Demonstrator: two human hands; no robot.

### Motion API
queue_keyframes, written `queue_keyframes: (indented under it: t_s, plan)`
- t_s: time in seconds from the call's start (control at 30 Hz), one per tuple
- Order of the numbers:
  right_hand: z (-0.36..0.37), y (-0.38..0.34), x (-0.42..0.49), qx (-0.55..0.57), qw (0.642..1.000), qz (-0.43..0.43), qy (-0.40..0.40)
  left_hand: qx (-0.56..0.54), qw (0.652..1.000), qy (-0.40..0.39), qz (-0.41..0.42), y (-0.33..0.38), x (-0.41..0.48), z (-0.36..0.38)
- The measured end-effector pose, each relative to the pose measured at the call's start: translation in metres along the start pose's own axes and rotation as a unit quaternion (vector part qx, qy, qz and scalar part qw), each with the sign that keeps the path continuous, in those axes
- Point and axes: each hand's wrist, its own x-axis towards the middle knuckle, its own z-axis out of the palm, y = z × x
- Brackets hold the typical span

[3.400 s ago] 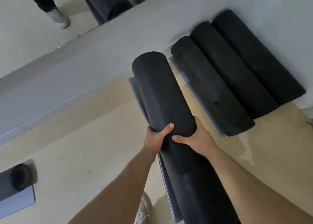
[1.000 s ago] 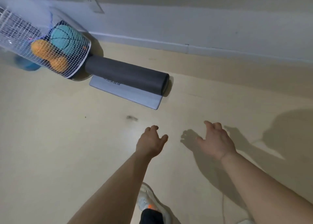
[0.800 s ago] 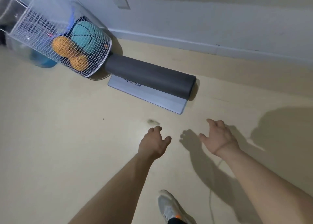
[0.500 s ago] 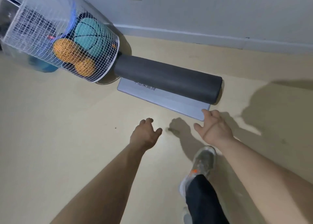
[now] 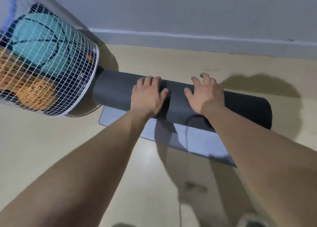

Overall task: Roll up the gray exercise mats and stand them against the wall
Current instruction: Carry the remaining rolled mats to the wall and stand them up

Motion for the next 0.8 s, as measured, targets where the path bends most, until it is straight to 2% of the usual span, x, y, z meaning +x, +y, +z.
queue_keyframes:
  t_s: [0.07,0.13,0.2,0.23,0.3,0.43,0.5,0.57,0.63,0.67,0.73,0.8]
  plan:
    - [0.025,-0.002,0.015,-0.008,0.999,0.039,0.029,0.008,0.999,0.036,0.039,-0.016,0.031,0.020]
    - [0.053,-0.004,0.005,-0.040,0.992,0.048,0.105,0.013,0.998,0.043,0.054,-0.026,0.058,0.036]
    - [0.073,-0.006,-0.011,-0.052,0.981,0.039,0.184,0.024,0.998,0.014,0.064,-0.032,0.078,0.040]
    - [0.078,-0.008,-0.019,-0.050,0.978,0.035,0.199,0.024,0.997,-0.010,0.067,-0.033,0.081,0.039]
    - [0.085,-0.013,-0.034,-0.045,0.978,0.051,0.196,0.029,0.996,-0.038,0.075,-0.034,0.070,0.042]
    - [0.071,-0.032,-0.048,-0.064,0.975,0.095,0.190,0.058,0.991,0.071,0.095,-0.042,0.022,0.047]
    - [0.040,-0.038,-0.035,-0.029,0.982,0.067,0.172,0.053,0.987,0.122,0.092,-0.051,-0.001,0.053]
    - [0.019,-0.043,-0.017,0.027,0.990,0.031,0.132,0.044,0.982,0.150,0.103,-0.054,-0.015,0.056]
    - [0.026,-0.055,-0.013,0.005,0.999,0.032,0.041,0.048,0.980,0.161,0.110,-0.056,-0.024,0.056]
    - [0.036,-0.060,-0.020,-0.027,0.998,0.042,0.032,0.049,0.979,0.163,0.111,-0.057,-0.030,0.055]
    - [0.048,-0.068,-0.038,-0.072,0.991,0.059,0.094,0.048,0.979,0.162,0.114,-0.058,-0.043,0.052]
    - [0.049,-0.073,-0.056,-0.091,0.986,0.075,0.114,0.067,0.980,0.141,0.125,-0.064,-0.054,0.048]
